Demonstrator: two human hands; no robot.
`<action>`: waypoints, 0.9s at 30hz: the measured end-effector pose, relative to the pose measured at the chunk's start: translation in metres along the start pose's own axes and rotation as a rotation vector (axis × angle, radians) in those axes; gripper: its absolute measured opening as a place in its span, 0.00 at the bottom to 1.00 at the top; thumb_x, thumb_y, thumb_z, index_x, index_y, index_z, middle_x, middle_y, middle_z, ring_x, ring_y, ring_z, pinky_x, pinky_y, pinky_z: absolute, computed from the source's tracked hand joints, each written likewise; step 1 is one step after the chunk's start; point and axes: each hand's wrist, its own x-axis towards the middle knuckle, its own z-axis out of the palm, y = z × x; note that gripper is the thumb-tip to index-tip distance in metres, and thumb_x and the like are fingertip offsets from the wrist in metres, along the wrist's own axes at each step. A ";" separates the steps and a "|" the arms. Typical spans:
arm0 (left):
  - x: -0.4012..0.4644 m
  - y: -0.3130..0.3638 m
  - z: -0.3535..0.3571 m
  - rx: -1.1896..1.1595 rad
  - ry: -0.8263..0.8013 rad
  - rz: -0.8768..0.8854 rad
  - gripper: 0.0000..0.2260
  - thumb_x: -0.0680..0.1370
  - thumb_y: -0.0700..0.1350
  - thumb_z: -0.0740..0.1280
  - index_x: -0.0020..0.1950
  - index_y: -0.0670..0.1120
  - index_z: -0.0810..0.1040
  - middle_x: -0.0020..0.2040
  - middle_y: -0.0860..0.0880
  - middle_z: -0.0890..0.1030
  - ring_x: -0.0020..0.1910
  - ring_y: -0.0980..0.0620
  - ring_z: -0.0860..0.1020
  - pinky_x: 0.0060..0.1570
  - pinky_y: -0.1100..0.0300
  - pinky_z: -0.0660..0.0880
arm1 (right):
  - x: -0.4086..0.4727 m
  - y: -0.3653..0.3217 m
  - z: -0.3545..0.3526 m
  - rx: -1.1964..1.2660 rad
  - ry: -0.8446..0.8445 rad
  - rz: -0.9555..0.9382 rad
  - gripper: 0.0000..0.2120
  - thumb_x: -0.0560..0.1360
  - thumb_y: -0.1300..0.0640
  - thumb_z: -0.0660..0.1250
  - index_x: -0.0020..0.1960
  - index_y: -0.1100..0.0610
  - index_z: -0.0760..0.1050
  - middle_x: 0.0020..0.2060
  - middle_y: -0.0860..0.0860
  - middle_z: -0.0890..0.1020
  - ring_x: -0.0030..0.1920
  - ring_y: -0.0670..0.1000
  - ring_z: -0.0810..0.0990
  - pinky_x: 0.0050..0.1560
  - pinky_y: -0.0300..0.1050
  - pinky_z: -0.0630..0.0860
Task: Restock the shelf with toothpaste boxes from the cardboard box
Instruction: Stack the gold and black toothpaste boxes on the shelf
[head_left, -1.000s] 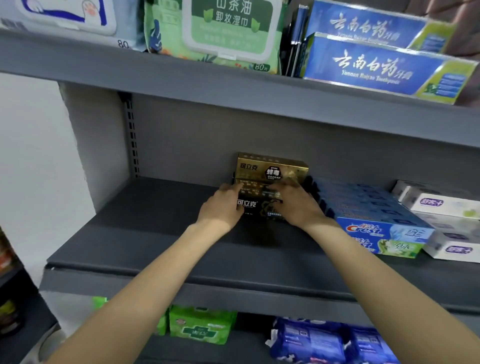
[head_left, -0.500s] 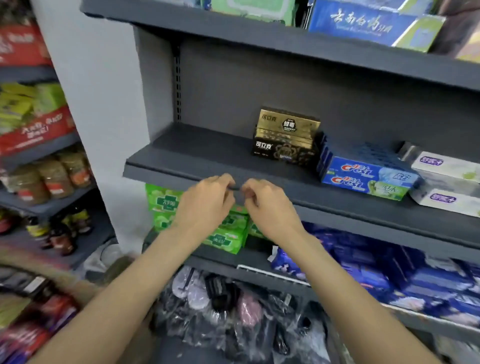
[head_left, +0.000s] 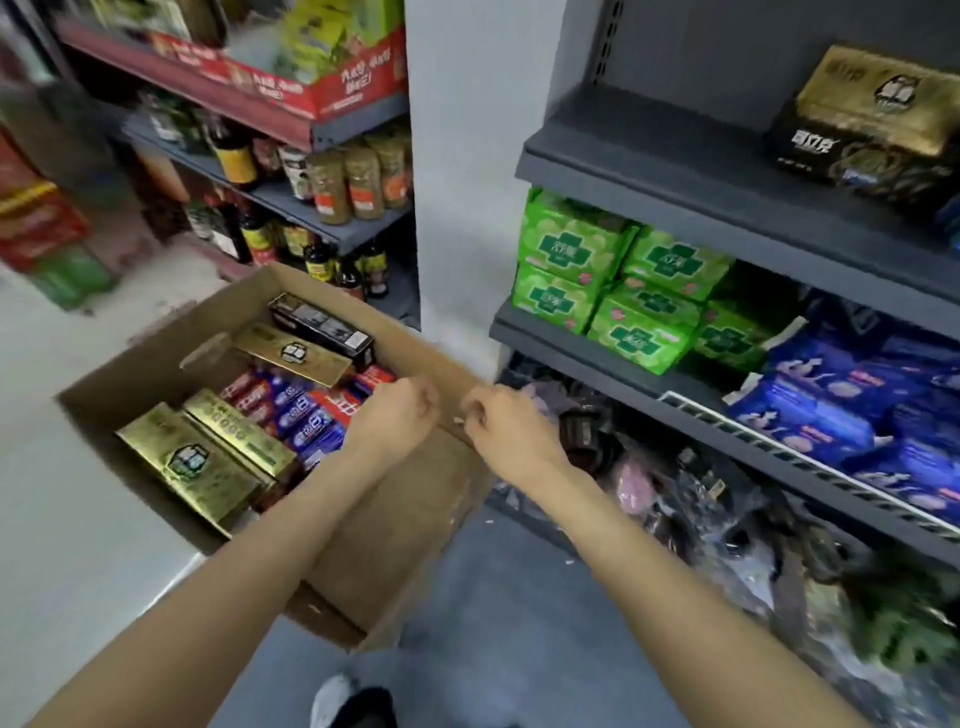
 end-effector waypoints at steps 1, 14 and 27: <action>0.002 -0.021 -0.004 0.001 0.007 -0.031 0.10 0.76 0.43 0.61 0.53 0.46 0.79 0.51 0.41 0.82 0.54 0.39 0.78 0.52 0.50 0.75 | 0.008 -0.010 0.016 0.010 -0.021 0.005 0.11 0.77 0.60 0.57 0.54 0.56 0.76 0.53 0.54 0.79 0.53 0.57 0.77 0.48 0.49 0.74; 0.121 -0.231 -0.079 0.461 -0.279 0.136 0.28 0.77 0.46 0.65 0.74 0.43 0.60 0.71 0.43 0.66 0.70 0.43 0.64 0.67 0.48 0.65 | 0.153 -0.120 0.145 0.229 -0.101 0.296 0.26 0.76 0.55 0.65 0.72 0.57 0.62 0.66 0.57 0.67 0.68 0.56 0.65 0.68 0.46 0.63; 0.188 -0.262 -0.064 0.432 -0.443 0.282 0.31 0.72 0.41 0.72 0.70 0.45 0.62 0.67 0.43 0.62 0.68 0.40 0.60 0.66 0.44 0.66 | 0.249 -0.124 0.161 -0.392 -0.091 0.380 0.18 0.75 0.68 0.59 0.65 0.64 0.67 0.62 0.59 0.67 0.63 0.59 0.67 0.60 0.52 0.69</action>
